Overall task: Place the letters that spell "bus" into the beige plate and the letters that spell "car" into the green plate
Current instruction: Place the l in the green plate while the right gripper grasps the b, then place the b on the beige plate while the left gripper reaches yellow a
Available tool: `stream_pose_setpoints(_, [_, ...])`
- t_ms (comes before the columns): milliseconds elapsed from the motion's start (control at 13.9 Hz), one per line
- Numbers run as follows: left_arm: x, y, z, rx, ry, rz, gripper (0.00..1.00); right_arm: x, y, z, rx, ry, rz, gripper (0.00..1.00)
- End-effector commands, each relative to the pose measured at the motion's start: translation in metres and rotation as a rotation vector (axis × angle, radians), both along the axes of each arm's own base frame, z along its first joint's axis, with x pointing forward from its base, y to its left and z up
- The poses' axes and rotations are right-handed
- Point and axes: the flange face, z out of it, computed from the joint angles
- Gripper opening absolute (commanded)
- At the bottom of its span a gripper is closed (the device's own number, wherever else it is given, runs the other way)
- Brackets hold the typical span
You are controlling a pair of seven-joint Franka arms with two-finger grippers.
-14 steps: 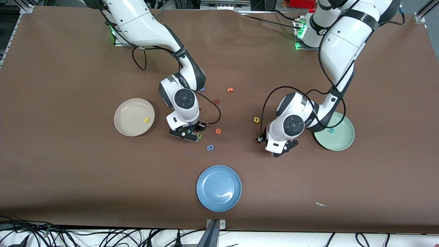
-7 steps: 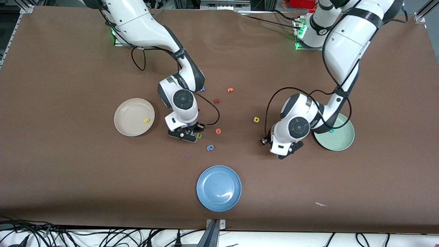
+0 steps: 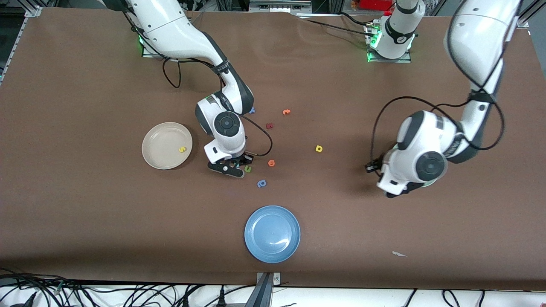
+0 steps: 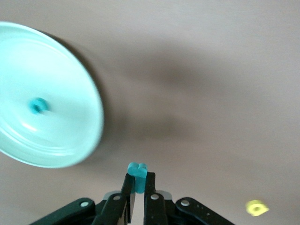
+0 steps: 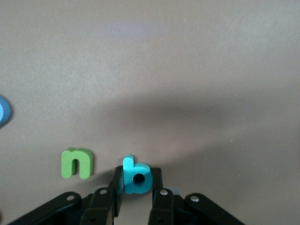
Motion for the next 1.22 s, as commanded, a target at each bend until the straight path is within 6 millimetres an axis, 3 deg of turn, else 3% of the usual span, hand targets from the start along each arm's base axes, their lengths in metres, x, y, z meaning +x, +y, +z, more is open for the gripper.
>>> stream_pose_setpoints(0, [-0.01,0.051,-0.005,-0.027,0.058,-0.107,0.0,0.012,-0.016,0.038,-0.033,0.005,0.005,0.09])
stream_pose_setpoints(144, [-0.017,0.09,-0.018,-0.067,0.09,-0.146,0.0,0.017,-0.038,0.056,-0.072,0.052,-0.046,0.09])
stream_pose_setpoints(359, [-0.028,0.114,-0.038,-0.026,0.119,-0.183,0.0,0.017,-0.082,0.078,-0.118,0.118,-0.004,0.1])
stream_pose_setpoints(502, [-0.027,0.12,-0.039,-0.028,0.108,-0.173,0.0,0.002,-0.122,0.059,-0.161,0.185,-0.023,0.11])
stream_pose_setpoints(574, [-0.027,0.12,-0.039,-0.028,0.11,-0.173,0.05,-0.006,-0.143,0.052,-0.166,0.208,0.001,0.11])
stream_pose_setpoints(718, [-0.027,0.12,-0.038,-0.03,0.108,-0.171,0.37,-0.018,-0.185,0.052,-0.154,0.23,0.076,0.11])
stream_pose_setpoints(790, [-0.027,0.121,-0.038,-0.03,0.108,-0.169,0.62,-0.028,-0.199,0.052,-0.149,0.25,0.087,0.11])
stream_pose_setpoints(933, [-0.025,0.118,-0.032,-0.032,0.099,-0.168,0.97,-0.048,-0.21,0.053,-0.137,0.269,0.088,0.12])
stream_pose_setpoints(1005, [-0.023,0.114,-0.026,-0.033,0.09,-0.168,1.0,-0.051,-0.213,0.05,-0.138,0.281,0.096,0.39])
stream_pose_setpoints(1077, [-0.021,0.101,-0.014,-0.04,0.072,-0.181,1.0,-0.051,-0.216,0.047,-0.145,0.293,0.095,0.75])
stream_pose_setpoints(1149, [-0.021,0.089,-0.006,-0.048,0.06,-0.194,1.0,-0.05,-0.217,0.047,-0.144,0.291,0.094,0.97])
